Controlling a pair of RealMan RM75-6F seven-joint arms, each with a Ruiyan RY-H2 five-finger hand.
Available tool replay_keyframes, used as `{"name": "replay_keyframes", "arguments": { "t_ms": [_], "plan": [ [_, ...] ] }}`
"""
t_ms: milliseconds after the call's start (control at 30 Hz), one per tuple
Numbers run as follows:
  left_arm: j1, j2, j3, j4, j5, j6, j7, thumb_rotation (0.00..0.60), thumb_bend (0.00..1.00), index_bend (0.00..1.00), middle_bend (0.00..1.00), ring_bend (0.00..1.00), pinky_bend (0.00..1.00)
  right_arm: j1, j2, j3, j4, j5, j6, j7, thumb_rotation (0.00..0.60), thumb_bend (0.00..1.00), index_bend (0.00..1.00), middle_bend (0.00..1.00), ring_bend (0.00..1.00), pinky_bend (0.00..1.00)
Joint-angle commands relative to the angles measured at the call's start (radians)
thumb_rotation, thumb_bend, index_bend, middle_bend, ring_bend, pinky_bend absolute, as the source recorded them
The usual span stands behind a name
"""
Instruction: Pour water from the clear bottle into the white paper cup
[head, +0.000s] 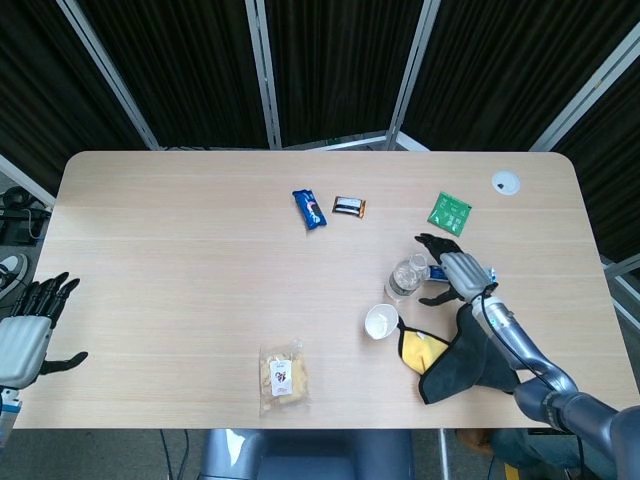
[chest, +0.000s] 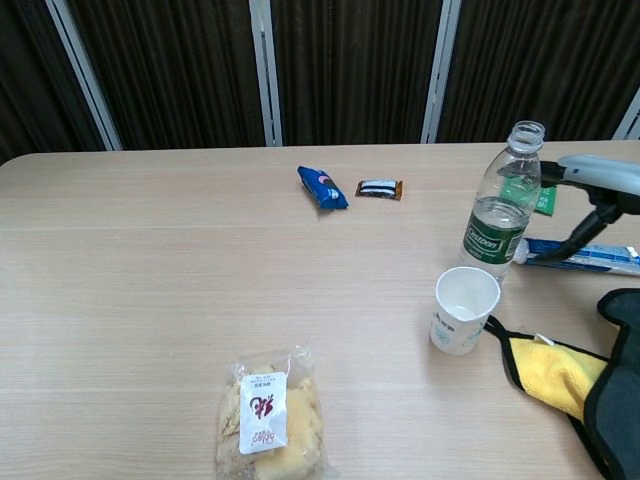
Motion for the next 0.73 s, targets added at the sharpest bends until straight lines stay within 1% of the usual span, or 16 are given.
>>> {"name": "replay_keyframes", "arguments": {
  "t_ms": [33,67,133,200,333,467,567,733],
  "plan": [
    [0.005,0.008,0.005,-0.006,0.014,0.011,-0.011,0.6,0.04,0.0,0.0,0.0,0.0,-0.049,0.066,-0.04,-0.033,-0.028,0.066,-0.099,0.6,0.0,0.0,0.0,0.0,0.0],
    [0.007,0.012,0.006,-0.008,0.021,0.018,-0.017,0.6,0.04,0.0,0.0,0.0,0.0,-0.069,0.083,-0.044,-0.045,-0.026,0.094,-0.141,0.6,0.0,0.0,0.0,0.0,0.0],
    [0.01,0.015,0.007,-0.011,0.03,0.027,-0.023,0.6,0.04,0.0,0.0,0.0,0.0,-0.095,0.099,-0.043,-0.066,-0.017,0.129,-0.185,0.6,0.0,0.0,0.0,0.0,0.0],
    [0.015,0.022,0.009,-0.016,0.045,0.041,-0.037,0.6,0.05,0.0,0.0,0.0,0.0,-0.138,0.127,-0.041,-0.111,0.0,0.185,-0.243,0.6,0.0,0.0,0.0,0.0,0.0],
    [0.028,0.034,0.014,-0.021,0.075,0.075,-0.058,0.6,0.04,0.0,0.0,0.0,0.0,-0.228,0.189,-0.036,-0.223,0.033,0.307,-0.373,0.6,0.0,0.0,0.0,0.0,0.0],
    [0.039,0.045,0.023,-0.02,0.11,0.104,-0.08,0.6,0.05,0.0,0.0,0.0,0.0,-0.317,0.264,-0.033,-0.378,0.061,0.426,-0.487,0.6,0.0,0.0,0.0,0.0,0.0],
    [0.047,0.049,0.026,-0.011,0.134,0.129,-0.092,0.6,0.04,0.0,0.0,0.0,0.0,-0.376,0.31,-0.033,-0.473,0.042,0.537,-0.54,0.6,0.0,0.0,0.0,0.0,0.0],
    [0.06,0.05,0.029,-0.002,0.161,0.166,-0.102,0.6,0.04,0.0,0.0,0.0,0.0,-0.44,0.343,-0.046,-0.539,-0.049,0.69,-0.588,0.6,0.0,0.0,0.0,0.0,0.0]
  ]
}}
